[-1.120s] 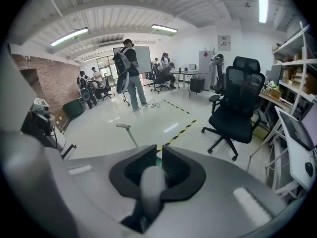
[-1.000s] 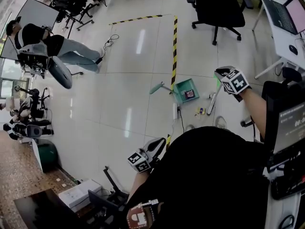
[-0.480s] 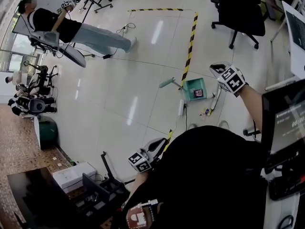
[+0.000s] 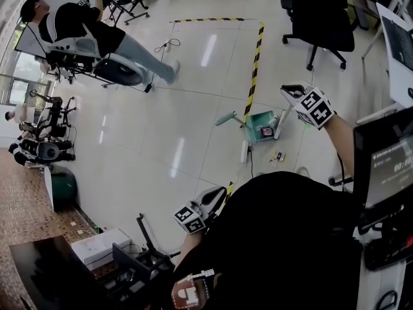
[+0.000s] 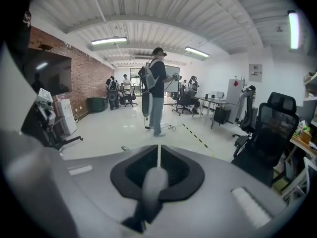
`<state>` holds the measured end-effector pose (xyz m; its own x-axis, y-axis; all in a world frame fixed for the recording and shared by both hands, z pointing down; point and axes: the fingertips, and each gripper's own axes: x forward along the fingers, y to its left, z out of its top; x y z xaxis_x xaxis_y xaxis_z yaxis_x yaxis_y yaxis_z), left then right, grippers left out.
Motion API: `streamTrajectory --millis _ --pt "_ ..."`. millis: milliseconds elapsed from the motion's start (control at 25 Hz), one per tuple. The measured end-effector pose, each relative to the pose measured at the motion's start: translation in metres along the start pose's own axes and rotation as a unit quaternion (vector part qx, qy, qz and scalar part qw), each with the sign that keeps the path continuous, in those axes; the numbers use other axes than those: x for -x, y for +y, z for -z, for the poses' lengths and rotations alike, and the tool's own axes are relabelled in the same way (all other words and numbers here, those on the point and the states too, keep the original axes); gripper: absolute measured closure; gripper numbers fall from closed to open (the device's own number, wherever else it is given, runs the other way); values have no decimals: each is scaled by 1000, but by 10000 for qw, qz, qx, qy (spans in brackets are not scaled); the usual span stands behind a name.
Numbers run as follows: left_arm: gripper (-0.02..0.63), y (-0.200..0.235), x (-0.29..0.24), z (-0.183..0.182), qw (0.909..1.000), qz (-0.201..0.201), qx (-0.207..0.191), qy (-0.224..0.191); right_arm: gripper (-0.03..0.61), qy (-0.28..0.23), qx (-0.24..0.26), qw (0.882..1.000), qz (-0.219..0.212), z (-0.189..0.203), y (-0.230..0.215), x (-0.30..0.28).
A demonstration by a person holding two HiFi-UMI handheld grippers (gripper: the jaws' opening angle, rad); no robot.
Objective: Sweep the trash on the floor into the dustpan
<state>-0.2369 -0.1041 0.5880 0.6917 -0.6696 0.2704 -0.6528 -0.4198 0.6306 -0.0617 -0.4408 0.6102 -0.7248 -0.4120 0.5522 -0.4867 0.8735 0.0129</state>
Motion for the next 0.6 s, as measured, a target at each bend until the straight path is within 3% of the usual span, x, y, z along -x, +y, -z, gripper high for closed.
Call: streamTrajectory --millis 200,360,600 --pt "614 8 5 -2 9999 128 -7 -13 563 242 -135 9995 141 18 1 14" --pt "614 7 11 -2 9998 181 -27 22 566 390 30 9992 115 23 12 8" --pt "614 2 36 12 9999 -124 67 25 566 483 372 9975 -368 20 53 -26"
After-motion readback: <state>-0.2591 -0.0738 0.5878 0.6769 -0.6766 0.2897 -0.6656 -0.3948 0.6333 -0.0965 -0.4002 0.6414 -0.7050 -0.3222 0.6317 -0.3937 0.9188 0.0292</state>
